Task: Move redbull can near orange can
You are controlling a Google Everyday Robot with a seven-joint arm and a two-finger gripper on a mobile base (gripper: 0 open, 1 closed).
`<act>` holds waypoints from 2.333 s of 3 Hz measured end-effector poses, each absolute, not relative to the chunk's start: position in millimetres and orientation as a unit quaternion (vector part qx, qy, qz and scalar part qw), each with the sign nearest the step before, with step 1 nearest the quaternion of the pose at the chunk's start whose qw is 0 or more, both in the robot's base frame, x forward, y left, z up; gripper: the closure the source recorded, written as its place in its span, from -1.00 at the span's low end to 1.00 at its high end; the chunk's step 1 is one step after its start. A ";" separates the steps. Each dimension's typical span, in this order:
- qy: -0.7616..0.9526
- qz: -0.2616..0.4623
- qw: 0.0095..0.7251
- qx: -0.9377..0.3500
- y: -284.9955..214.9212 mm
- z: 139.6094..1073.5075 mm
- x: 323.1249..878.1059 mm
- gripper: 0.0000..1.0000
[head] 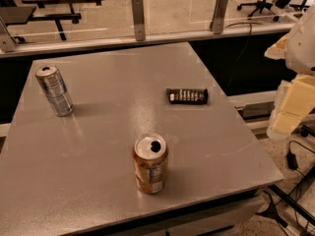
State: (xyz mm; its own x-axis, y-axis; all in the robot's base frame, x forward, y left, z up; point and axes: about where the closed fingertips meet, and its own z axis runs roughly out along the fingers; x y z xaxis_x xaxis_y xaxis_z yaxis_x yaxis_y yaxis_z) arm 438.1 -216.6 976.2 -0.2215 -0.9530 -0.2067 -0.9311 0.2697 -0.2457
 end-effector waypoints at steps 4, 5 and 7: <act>0.738 0.049 0.247 -0.625 -110.2 998.8 526.5 -1.00; 0.723 0.067 0.262 -0.636 -55.3 1001.0 552.3 -1.00; 0.722 0.074 0.250 -0.641 51.0 976.2 562.7 -1.00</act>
Offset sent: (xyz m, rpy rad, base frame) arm 0.0166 0.0180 0.0060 0.0344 0.0120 0.0161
